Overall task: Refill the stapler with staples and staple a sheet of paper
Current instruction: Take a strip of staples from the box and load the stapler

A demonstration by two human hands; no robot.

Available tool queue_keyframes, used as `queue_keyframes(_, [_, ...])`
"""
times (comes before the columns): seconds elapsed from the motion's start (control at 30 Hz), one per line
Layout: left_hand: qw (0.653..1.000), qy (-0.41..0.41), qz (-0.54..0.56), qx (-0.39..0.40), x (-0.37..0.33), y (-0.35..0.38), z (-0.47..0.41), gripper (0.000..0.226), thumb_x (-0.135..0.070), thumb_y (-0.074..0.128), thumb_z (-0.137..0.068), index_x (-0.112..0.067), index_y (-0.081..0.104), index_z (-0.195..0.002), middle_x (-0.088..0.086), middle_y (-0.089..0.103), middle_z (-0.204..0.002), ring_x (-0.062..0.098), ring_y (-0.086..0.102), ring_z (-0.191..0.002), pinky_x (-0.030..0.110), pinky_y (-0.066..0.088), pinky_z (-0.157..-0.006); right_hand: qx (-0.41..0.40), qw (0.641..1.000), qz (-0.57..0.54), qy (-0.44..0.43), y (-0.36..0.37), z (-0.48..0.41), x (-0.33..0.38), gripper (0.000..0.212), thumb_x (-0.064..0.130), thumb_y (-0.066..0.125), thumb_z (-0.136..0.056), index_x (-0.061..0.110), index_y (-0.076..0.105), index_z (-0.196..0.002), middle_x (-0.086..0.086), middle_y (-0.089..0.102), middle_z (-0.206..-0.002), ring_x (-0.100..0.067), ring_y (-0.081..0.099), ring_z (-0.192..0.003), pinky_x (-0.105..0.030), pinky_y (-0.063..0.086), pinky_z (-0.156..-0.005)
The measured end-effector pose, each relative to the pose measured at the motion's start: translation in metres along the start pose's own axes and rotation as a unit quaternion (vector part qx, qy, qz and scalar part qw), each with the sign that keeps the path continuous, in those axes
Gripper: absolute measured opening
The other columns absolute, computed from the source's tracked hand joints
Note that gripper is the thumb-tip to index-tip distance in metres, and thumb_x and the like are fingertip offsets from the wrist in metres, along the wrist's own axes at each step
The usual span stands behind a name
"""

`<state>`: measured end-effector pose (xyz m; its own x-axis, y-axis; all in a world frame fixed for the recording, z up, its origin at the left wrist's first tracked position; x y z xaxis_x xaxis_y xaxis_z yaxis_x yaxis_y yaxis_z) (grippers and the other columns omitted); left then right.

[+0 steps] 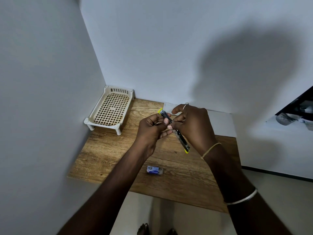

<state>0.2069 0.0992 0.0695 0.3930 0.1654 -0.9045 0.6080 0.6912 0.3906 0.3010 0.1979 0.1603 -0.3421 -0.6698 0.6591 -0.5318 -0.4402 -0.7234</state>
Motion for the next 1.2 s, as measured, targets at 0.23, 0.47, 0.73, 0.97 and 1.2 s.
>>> queue_keyframes(0.23, [1.000,-0.003,0.007,-0.006,0.004,0.001,-0.002,0.009,0.002,0.063,-0.094,-0.003,0.070,-0.092,-0.004,0.078,-0.094,0.017,0.075,-0.083,0.036,0.064,-0.075,0.000,0.999,0.030,-0.026,0.005,0.000,0.003,0.038,0.013,0.088,-0.064,0.019,0.071,-0.097,0.002,0.076,-0.072,-0.015,0.072,-0.072,-0.035,0.058,-0.077])
queue_keyframes(0.47, [1.000,-0.009,0.028,-0.006,0.010,0.002,-0.001,0.007,0.003,0.062,-0.095,0.001,0.067,-0.091,-0.006,0.079,-0.091,0.017,0.076,-0.080,0.033,0.062,-0.069,0.008,0.992,0.111,-0.057,0.010,0.003,0.011,0.033,0.015,0.082,-0.068,0.015,0.070,-0.098,-0.008,0.075,-0.077,-0.029,0.071,-0.075,-0.038,0.057,-0.069])
queue_keyframes(0.73, [0.998,-0.021,0.053,-0.028,0.011,0.001,0.000,0.008,0.005,0.062,-0.094,0.000,0.069,-0.094,0.000,0.077,-0.090,0.015,0.076,-0.075,0.030,0.061,-0.066,-0.004,0.988,0.137,-0.064,0.012,0.004,0.014,0.035,0.016,0.082,-0.071,0.016,0.069,-0.103,-0.009,0.075,-0.079,-0.032,0.071,-0.078,-0.039,0.058,-0.069])
queue_keyframes(0.97, [0.995,-0.058,0.071,-0.038,0.016,-0.002,0.000,0.019,0.014,0.059,-0.092,0.000,0.070,-0.099,0.011,0.073,-0.096,0.022,0.073,-0.083,0.034,0.063,-0.070,-0.021,0.995,0.077,-0.058,0.007,0.006,0.010,0.029,0.020,0.088,-0.065,0.018,0.072,-0.089,-0.003,0.076,-0.075,-0.024,0.072,-0.072,-0.037,0.056,-0.066])
queue_keyframes(1.2, [0.992,-0.066,0.108,-0.028,0.015,-0.002,0.001,0.015,0.004,0.060,-0.095,-0.004,0.072,-0.100,0.007,0.075,-0.090,0.018,0.074,-0.080,0.032,0.064,-0.070,-0.039,0.995,0.072,-0.064,0.002,0.013,0.012,0.023,0.026,0.086,-0.072,0.017,0.080,-0.093,-0.003,0.079,-0.082,-0.020,0.073,-0.076,-0.035,0.058,-0.071])
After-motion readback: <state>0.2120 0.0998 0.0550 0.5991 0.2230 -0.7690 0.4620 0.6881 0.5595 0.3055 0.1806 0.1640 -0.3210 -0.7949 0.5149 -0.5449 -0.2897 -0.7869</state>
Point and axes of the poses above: each hand's wrist, its own z-axis away from the middle knuckle, its own y-axis out of the palm, x = y × z, the point moved 8 cm from there along -z, towards the middle knuckle
